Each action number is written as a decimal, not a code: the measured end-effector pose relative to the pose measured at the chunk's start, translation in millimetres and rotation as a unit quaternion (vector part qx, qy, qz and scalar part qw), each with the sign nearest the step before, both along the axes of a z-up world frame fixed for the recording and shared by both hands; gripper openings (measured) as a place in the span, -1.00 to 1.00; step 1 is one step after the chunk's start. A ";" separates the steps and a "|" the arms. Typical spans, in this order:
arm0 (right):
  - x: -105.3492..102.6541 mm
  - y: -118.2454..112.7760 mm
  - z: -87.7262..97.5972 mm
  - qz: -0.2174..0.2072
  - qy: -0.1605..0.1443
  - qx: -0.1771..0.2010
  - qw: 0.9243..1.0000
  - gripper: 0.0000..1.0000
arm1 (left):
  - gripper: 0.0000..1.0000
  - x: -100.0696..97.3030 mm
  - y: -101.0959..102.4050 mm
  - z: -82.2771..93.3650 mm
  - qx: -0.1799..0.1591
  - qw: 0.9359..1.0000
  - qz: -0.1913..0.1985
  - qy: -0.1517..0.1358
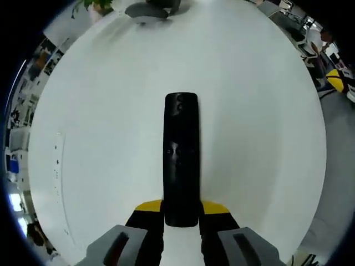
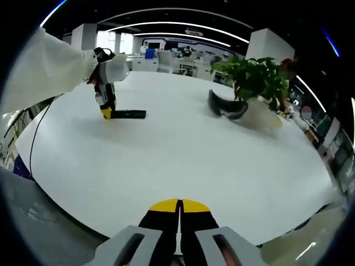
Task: Press the specified remote control buttons in sequence, fully releasing each button before pressing the next.
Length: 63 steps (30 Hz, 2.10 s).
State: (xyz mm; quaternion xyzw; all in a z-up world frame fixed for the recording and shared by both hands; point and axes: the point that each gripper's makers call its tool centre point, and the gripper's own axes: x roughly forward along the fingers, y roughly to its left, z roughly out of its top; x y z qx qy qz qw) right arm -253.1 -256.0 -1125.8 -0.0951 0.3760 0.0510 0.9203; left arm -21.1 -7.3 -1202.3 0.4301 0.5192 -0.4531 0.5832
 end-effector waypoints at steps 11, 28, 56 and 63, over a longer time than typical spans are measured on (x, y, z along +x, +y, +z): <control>0.3 1.7 0.7 0.000 0.000 0.006 1.000 -1.00 | -0.55 -33.5 -1.8 -0.2 -0.001 1.000 -0.001 0.001; 0.9 3.8 3.8 0.005 -0.005 0.011 1.000 -1.00 | -0.55 -72.2 -4.0 -0.1 -0.001 1.000 -0.001 0.002; -3.3 19.5 10.3 0.011 0.003 0.074 0.997 -1.00 | -0.54 -133.6 -18.6 0.8 -0.010 1.000 -0.001 -0.003; -5.3 26.8 12.5 0.023 0.011 0.089 0.996 -1.00 | -0.54 -149.0 -22.3 1.3 -0.007 1.000 0.001 -0.002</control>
